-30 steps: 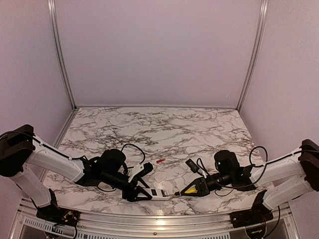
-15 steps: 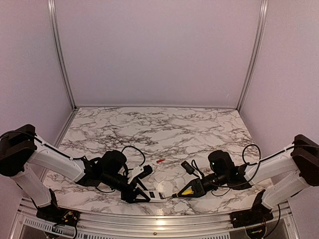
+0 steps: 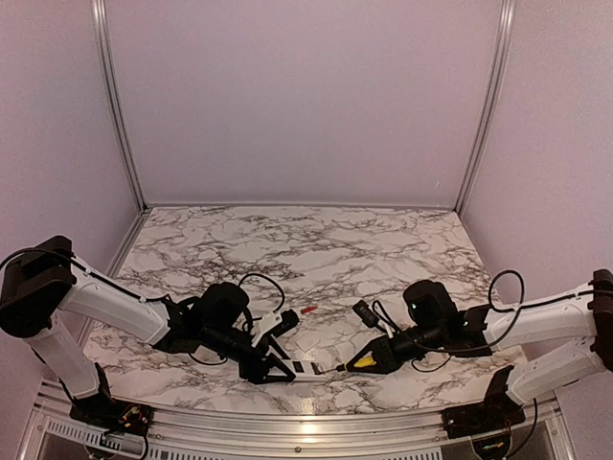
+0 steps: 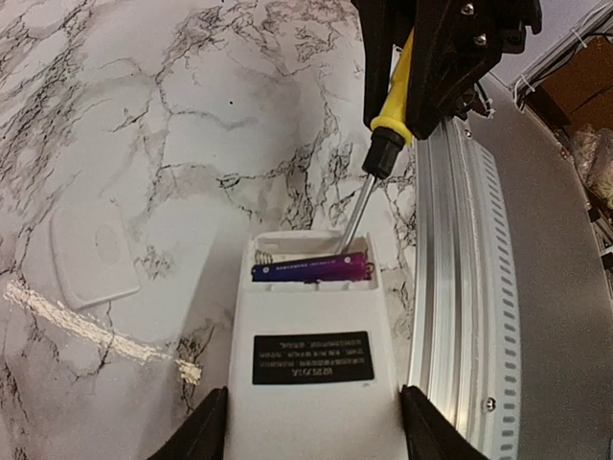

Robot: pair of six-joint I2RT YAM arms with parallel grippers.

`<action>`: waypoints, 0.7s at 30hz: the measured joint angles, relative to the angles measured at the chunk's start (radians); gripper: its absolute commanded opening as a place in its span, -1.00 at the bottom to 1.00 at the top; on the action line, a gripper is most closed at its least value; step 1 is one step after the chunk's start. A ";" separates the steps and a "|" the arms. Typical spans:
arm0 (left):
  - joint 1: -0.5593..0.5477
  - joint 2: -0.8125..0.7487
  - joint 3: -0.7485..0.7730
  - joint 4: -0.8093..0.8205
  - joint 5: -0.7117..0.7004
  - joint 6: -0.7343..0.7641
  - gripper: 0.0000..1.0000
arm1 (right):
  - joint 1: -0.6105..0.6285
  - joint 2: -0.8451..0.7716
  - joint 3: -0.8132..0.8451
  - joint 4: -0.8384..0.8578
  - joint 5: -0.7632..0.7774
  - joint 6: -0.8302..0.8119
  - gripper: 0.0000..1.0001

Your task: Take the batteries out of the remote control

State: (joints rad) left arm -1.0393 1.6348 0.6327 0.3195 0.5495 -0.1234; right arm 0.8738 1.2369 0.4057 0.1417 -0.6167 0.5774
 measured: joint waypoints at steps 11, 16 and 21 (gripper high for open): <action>-0.024 0.005 0.027 -0.085 0.120 0.039 -1.00 | -0.004 -0.109 0.094 -0.026 0.149 -0.033 -1.00; -0.025 0.005 0.029 -0.134 0.134 0.060 -1.00 | -0.004 -0.093 0.161 -0.018 0.148 -0.042 -1.00; -0.025 -0.001 0.029 -0.147 0.129 0.071 -1.00 | -0.004 -0.058 0.174 -0.089 0.144 -0.052 -1.00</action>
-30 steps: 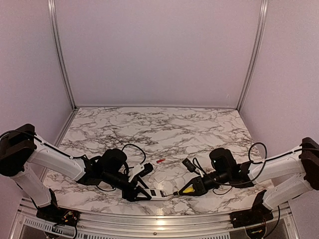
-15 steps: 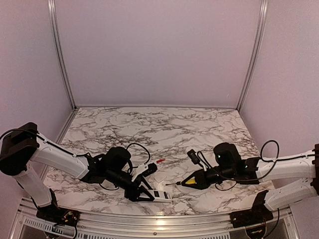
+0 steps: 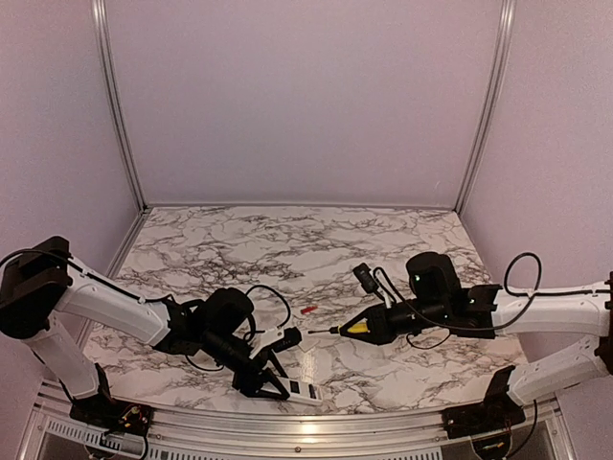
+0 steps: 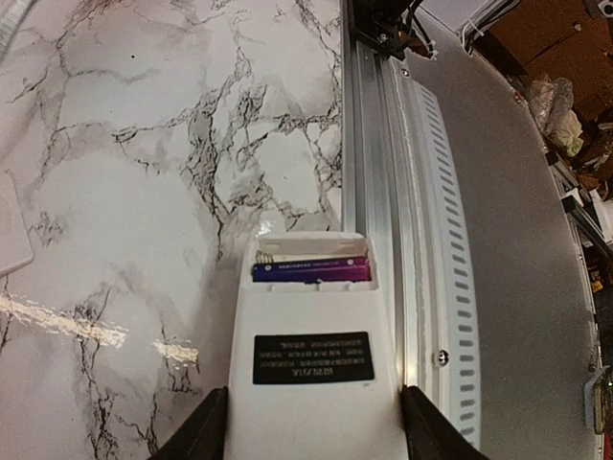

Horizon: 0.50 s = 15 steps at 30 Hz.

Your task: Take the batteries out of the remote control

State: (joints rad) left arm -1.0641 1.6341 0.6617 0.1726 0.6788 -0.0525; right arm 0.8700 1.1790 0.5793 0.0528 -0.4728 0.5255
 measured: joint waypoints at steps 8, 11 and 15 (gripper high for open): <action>0.000 -0.047 -0.014 0.007 -0.087 0.069 -1.00 | 0.000 0.014 0.000 -0.151 -0.105 0.017 -1.00; 0.000 -0.047 -0.018 0.008 -0.116 0.096 -1.00 | 0.000 0.014 0.000 -0.179 -0.152 0.028 -1.00; 0.000 -0.047 -0.018 0.010 -0.145 0.126 -1.00 | 0.000 0.027 0.000 -0.188 -0.192 0.043 -1.00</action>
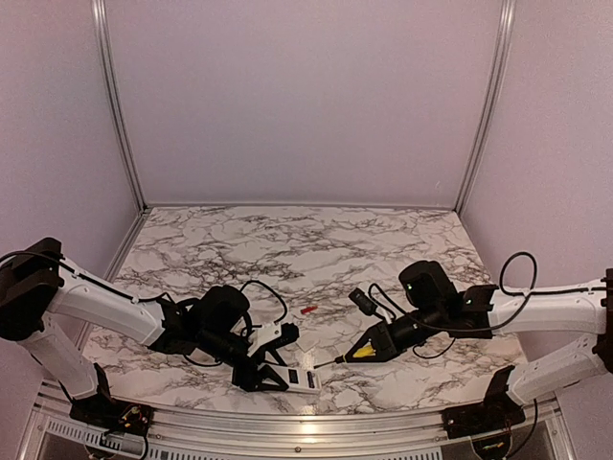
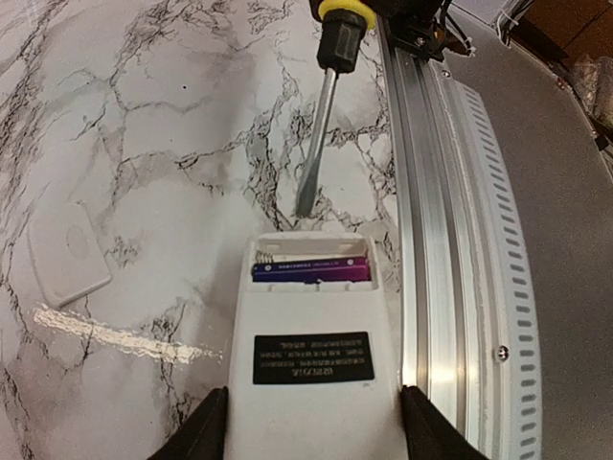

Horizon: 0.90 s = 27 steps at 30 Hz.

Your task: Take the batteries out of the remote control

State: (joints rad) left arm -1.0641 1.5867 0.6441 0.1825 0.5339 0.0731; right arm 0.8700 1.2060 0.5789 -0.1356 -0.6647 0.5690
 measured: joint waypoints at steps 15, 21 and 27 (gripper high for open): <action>0.000 0.004 0.000 0.000 -0.019 0.026 -1.00 | 0.000 0.100 -0.023 0.026 -0.010 0.039 -1.00; 0.000 0.018 0.002 0.000 -0.019 0.025 -1.00 | 0.000 0.154 -0.035 0.101 -0.038 0.056 -1.00; 0.000 0.026 0.002 -0.002 -0.018 0.021 -1.00 | -0.002 0.198 -0.071 0.204 -0.071 0.089 -1.00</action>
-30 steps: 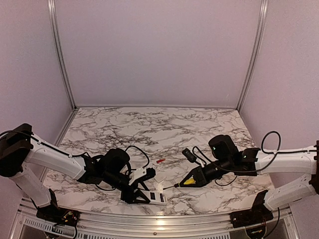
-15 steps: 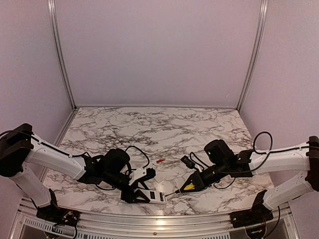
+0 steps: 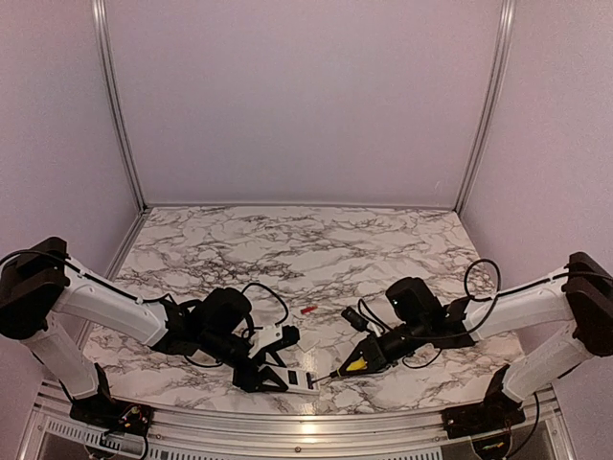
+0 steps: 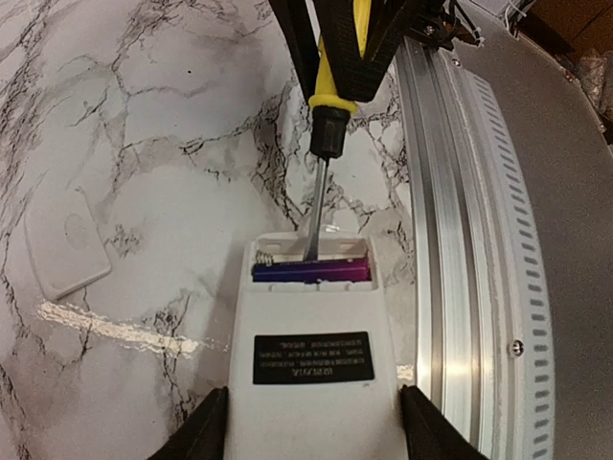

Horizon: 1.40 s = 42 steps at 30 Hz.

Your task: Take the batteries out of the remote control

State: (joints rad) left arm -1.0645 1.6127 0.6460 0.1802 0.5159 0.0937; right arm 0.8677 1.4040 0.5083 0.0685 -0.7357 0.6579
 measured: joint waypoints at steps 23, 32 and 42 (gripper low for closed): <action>0.021 0.057 0.029 0.009 0.170 -0.130 -1.00 | -0.002 0.030 -0.248 0.503 -0.085 0.151 -1.00; 0.047 0.114 0.067 -0.013 0.274 -0.179 -1.00 | -0.002 0.030 -0.271 0.542 -0.090 0.169 -1.00; 0.082 0.171 0.127 -0.048 0.394 -0.230 -1.00 | 0.001 -0.085 -0.276 0.438 -0.050 0.134 -1.00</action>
State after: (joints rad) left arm -0.9825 1.7836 0.7727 0.1318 0.9104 -0.1360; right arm 0.8684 1.3186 0.2325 0.5060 -0.7856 0.7914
